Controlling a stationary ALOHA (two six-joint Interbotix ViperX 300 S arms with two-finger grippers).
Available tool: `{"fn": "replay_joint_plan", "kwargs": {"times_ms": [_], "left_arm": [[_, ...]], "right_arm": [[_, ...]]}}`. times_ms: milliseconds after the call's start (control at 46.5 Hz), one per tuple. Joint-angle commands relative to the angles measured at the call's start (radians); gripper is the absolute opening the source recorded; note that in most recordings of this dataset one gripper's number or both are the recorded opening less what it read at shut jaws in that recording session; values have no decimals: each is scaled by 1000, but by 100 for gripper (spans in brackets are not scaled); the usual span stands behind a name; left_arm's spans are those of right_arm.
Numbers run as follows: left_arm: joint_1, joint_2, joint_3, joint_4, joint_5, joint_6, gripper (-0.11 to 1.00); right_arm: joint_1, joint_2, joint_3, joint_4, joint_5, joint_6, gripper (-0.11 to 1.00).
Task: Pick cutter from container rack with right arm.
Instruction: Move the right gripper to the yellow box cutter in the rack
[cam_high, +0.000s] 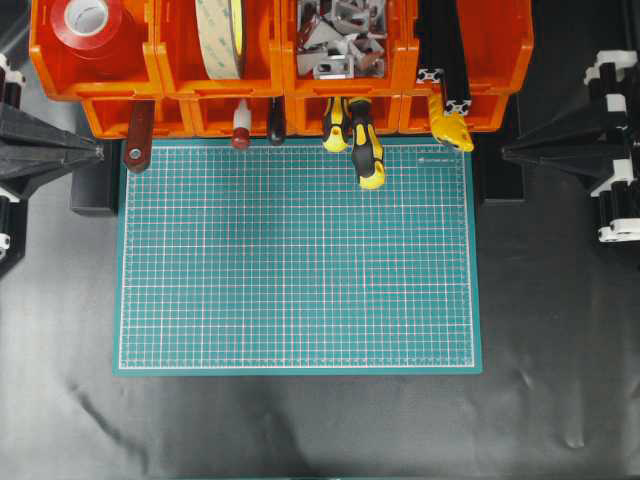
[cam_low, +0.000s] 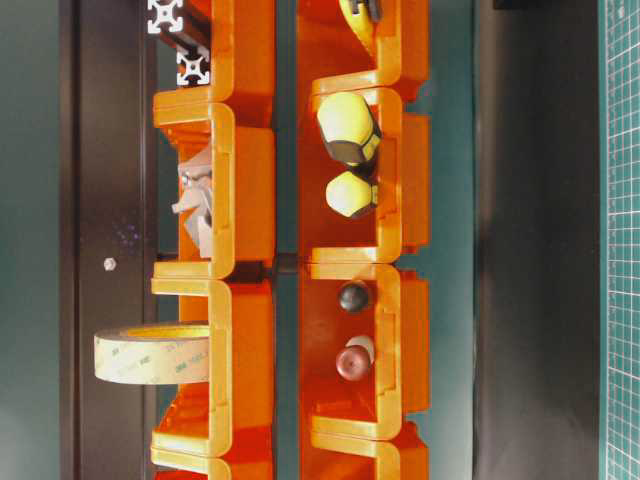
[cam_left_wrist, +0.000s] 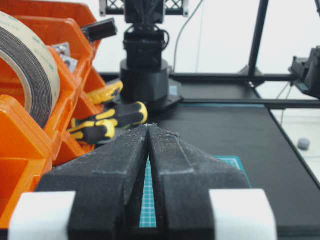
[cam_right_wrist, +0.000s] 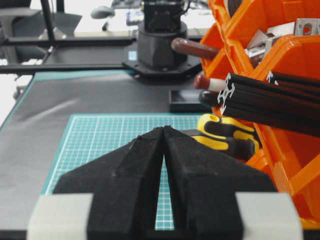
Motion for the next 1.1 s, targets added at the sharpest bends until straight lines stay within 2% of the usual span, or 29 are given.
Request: {"fn": "replay_joint_plan", "kwargs": {"times_ms": [0,86,323,495,560,624,818,947,1076], "left_arm": [[17,5,-40,29,21,-15,6],[17,-8,-77,31,60,-15,0],[17,-44,-158,32,195,-15,0],[17,-63,-178,32,250,-17,0],[17,-67,-178,32,255,-18,0],[17,-67,-178,32,256,-20,0],[15,-61,-176,32,256,-28,0],[15,-61,-176,32,259,-48,0],[15,-60,-175,32,275,-51,0]], "right_arm": [[8,14,-17,6,-6,0,2],[14,14,-48,6,72,-2,2],[51,14,-179,-15,416,-15,2],[110,38,-311,-46,678,-12,2],[149,63,-371,-81,764,-12,2],[183,97,-425,-133,841,-9,2],[299,253,-577,-371,1127,43,2],[382,330,-594,-558,1243,158,2],[466,364,-569,-706,1264,299,2]]}}
